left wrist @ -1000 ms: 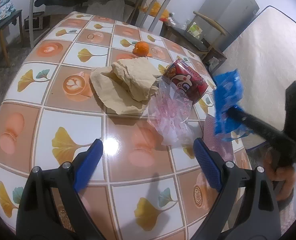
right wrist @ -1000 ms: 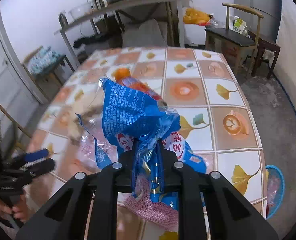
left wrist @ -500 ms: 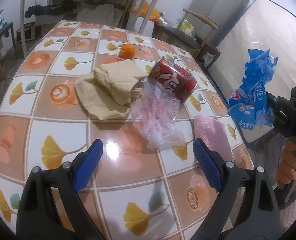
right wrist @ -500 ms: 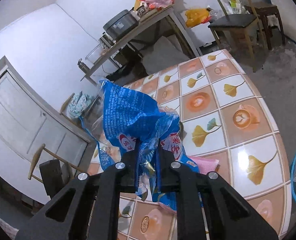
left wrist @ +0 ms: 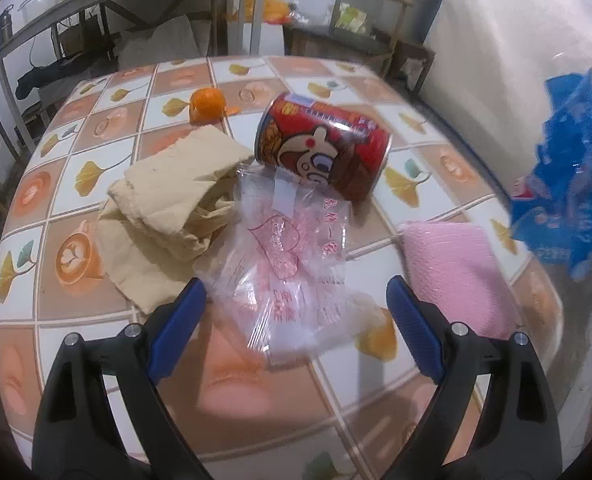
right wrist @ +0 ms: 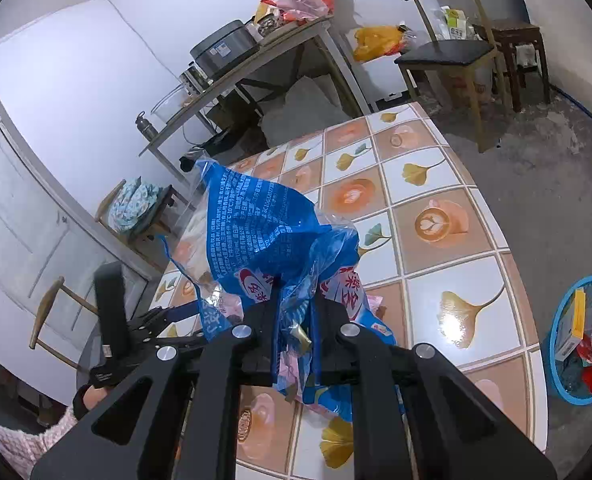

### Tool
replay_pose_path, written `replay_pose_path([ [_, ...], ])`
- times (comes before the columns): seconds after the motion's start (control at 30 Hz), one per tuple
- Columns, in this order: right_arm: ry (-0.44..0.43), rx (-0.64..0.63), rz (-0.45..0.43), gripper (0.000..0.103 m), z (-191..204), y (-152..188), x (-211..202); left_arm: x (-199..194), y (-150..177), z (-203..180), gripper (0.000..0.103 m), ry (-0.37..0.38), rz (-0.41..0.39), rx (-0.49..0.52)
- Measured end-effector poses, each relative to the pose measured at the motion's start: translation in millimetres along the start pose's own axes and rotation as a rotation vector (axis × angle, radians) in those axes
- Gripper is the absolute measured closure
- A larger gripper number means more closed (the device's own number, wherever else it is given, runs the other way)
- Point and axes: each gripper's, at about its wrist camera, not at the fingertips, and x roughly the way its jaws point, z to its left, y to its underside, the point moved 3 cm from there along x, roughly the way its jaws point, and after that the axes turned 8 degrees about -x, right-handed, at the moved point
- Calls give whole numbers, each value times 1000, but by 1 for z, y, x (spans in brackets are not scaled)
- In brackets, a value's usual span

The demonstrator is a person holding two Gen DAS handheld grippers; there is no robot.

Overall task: Collect trash
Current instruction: 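Lift the blue snack bag off the table with the right tool, then grasp the clear printed plastic bag with the left tool while the right tool holds the blue bag, then carry the clear bag with the left tool while the right tool carries the blue bag to the wastebasket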

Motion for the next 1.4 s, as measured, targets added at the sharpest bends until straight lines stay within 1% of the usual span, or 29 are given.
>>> replay_pose_path([
  [0.13, -1, 0, 1, 91, -2, 0, 1, 14, -1, -2, 16, -41, 29, -5],
  [0.17, -2, 1, 1, 91, -2, 0, 1, 15, 0, -2, 20, -39, 30, -10],
  [0.3, -3, 4, 3, 91, -5, 1, 1, 16, 1, -2, 27, -22, 32, -31],
  [0.37, -3, 4, 3, 91, -5, 1, 2, 15, 2, -2, 33, -12, 32, -35],
  [0.47, -2, 3, 3, 91, -5, 1, 2, 12, 5, -2, 40, 2, 33, -46],
  [0.7, 2, -6, 3, 91, -5, 2, 1, 5, 11, 0, 47, 27, 40, -80],
  [0.77, 2, -11, 2, 91, -3, 3, 0, 2, 13, 2, 53, 41, 44, -93],
  [1.07, 3, -17, 1, 91, 2, 3, -1, -16, 27, 4, 58, 86, 51, -122],
  [1.23, 2, -18, -1, 91, 3, 3, -2, -33, 29, 5, 59, 97, 26, -126],
  [1.4, -2, -21, -6, 91, 5, 3, -4, -55, 29, 4, 59, 125, -13, -128],
])
